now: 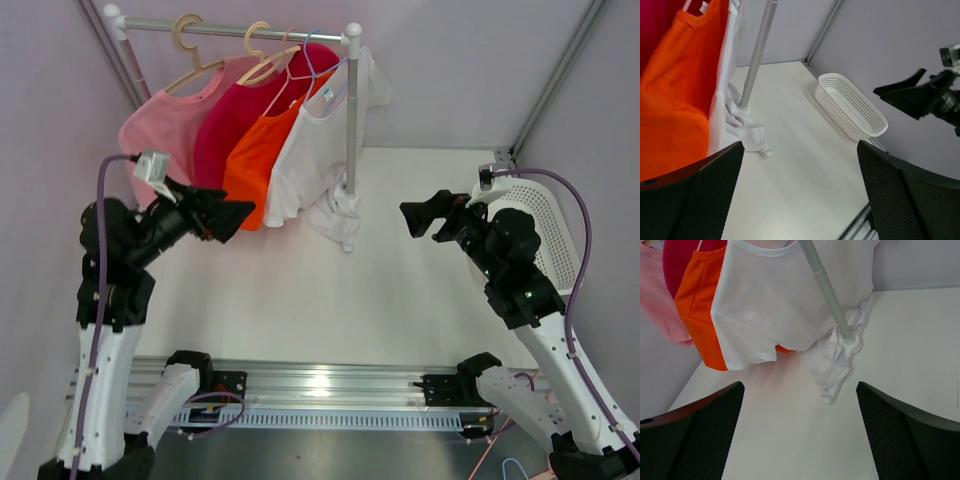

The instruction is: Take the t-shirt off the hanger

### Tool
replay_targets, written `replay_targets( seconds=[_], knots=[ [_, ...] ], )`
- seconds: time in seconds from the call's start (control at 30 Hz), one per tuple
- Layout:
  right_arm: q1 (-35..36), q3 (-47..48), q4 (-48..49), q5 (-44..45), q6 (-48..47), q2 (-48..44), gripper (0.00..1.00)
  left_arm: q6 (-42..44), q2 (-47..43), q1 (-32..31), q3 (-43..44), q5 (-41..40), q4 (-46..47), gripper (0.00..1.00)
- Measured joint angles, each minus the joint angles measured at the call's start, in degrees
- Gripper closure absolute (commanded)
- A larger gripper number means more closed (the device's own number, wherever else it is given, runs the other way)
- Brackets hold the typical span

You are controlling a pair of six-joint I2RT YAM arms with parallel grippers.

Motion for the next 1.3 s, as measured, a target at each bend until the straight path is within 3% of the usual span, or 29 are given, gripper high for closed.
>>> replay_targets(
  seconds=[0.2,0.43,0.67,1.03,1.17,1.3],
  knots=[
    [0.0,-2.62,1.22,0.7,-0.74,-1.81,0.0,3.76,17.84,-2.91,12.98,-7.43,-1.99,0.0],
    [-0.04,-3.8,3.43,0.2,-3.19,-3.67,0.0,8.72,41.42,-8.9,37.29,-17.07,-7.91,0.01],
    [-0.04,-4.33,4.42,-2.34,-4.22,-4.26,0.01,13.4,57.68,-12.28,58.58,-18.4,-12.68,0.03],
    [-0.04,-4.33,4.83,-5.2,-5.2,-4.04,0.01,15.69,65.4,-13.27,64.15,-18.23,-11.41,0.05],
    [-0.04,-4.33,4.92,-5.27,-5.4,-4.04,0.01,16.46,66.73,-14.34,64.57,-18.1,-8.59,0.11],
    [-0.28,-4.44,5.55,-6.23,-5.66,-4.24,0.0,17.31,67.21,-15.06,63.1,-17.33,-3.21,0.07]
  ],
)
